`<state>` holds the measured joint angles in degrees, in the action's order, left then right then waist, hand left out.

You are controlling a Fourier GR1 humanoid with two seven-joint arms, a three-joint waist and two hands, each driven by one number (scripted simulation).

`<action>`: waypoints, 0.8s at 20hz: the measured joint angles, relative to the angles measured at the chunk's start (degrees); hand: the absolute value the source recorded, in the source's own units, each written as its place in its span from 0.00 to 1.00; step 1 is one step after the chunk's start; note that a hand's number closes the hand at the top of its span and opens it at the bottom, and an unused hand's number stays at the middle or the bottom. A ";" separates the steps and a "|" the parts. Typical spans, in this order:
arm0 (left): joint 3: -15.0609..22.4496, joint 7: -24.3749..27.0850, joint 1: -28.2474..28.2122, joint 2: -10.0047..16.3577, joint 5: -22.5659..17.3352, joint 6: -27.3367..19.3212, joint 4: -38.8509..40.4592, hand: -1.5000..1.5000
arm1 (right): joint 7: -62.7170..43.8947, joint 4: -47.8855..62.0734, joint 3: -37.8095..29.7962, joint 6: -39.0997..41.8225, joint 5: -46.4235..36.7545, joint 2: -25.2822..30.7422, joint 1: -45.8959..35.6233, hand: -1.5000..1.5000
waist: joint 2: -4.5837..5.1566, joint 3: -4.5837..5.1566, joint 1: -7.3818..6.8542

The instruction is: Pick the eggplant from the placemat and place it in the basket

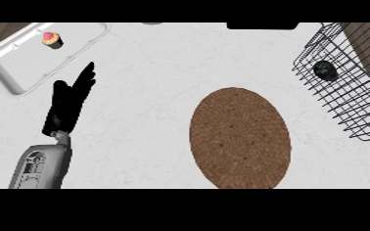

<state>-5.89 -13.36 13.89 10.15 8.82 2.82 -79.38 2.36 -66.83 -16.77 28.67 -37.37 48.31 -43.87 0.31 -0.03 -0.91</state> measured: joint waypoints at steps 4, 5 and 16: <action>0.31 0.76 -1.23 -0.23 0.24 0.11 -0.22 0.50 | 6.48 7.81 1.35 -4.55 -2.83 0.17 0.02 1.00 | -0.01 0.01 -0.06; 0.28 0.80 -0.89 -0.27 0.48 -0.20 -0.04 0.50 | 8.13 9.88 1.59 -5.35 -3.46 0.48 -0.11 1.00 | 0.00 0.01 -0.04; 0.43 -0.80 -0.14 -0.68 0.39 -0.20 -0.86 0.50 | 10.17 25.64 -1.40 -8.00 -0.95 -5.16 -3.07 0.00 | -0.03 -0.02 -0.03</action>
<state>-5.46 -14.16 13.75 9.48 9.21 2.62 -80.24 12.52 -41.19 -18.17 20.67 -38.32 43.15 -46.95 0.28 -0.05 -0.94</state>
